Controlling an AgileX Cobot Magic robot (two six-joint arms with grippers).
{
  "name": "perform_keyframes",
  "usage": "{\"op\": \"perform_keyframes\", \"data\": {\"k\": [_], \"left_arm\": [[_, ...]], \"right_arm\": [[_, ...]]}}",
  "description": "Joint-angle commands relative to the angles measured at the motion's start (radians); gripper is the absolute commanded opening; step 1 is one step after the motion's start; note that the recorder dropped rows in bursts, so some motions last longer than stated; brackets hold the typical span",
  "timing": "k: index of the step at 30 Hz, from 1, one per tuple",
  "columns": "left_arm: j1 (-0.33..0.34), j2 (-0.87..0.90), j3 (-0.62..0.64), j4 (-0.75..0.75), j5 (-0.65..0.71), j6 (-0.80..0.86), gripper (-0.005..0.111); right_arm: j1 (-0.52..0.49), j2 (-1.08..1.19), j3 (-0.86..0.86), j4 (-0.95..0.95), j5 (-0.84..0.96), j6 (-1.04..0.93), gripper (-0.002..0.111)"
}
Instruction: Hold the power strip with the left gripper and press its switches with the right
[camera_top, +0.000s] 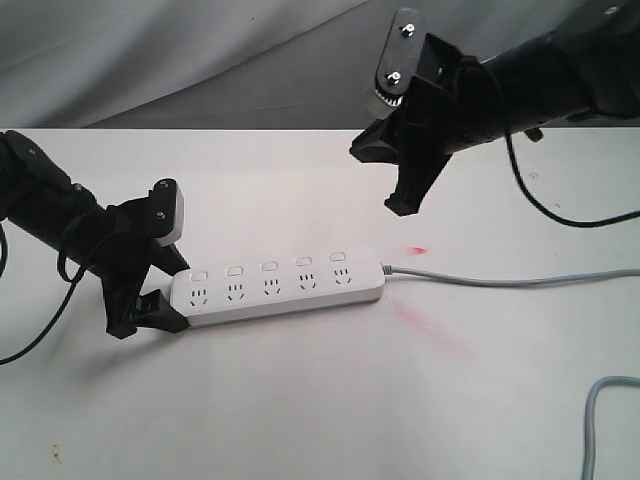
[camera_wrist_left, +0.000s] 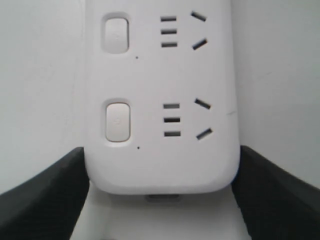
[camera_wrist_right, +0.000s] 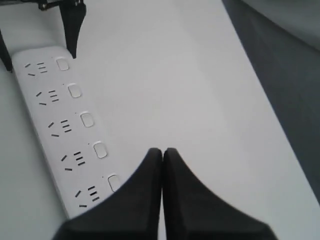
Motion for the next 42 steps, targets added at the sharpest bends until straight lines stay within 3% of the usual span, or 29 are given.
{"op": "perform_keyframes", "data": {"k": [1,24,31,34,42], "left_arm": [[-0.004,0.006,0.0,0.006,0.002,-0.007,0.063],[-0.004,0.006,0.0,0.006,0.002,-0.007,0.063],[-0.004,0.006,0.0,0.006,0.002,-0.007,0.063],[-0.004,0.006,0.0,0.006,0.002,-0.007,0.063],[-0.004,0.006,0.0,0.006,0.002,-0.007,0.063]], "right_arm": [[0.0,-0.166,0.137,0.093,-0.075,-0.028,0.0],[0.0,-0.747,0.6,0.253,-0.199,-0.015,0.0],[-0.004,-0.968,0.724,0.253,-0.39,-0.015,0.0],[-0.052,-1.105,0.781,0.253,-0.408,-0.015,0.0],[-0.291,-1.4,0.864,0.253,-0.283,0.04,0.0]]}}
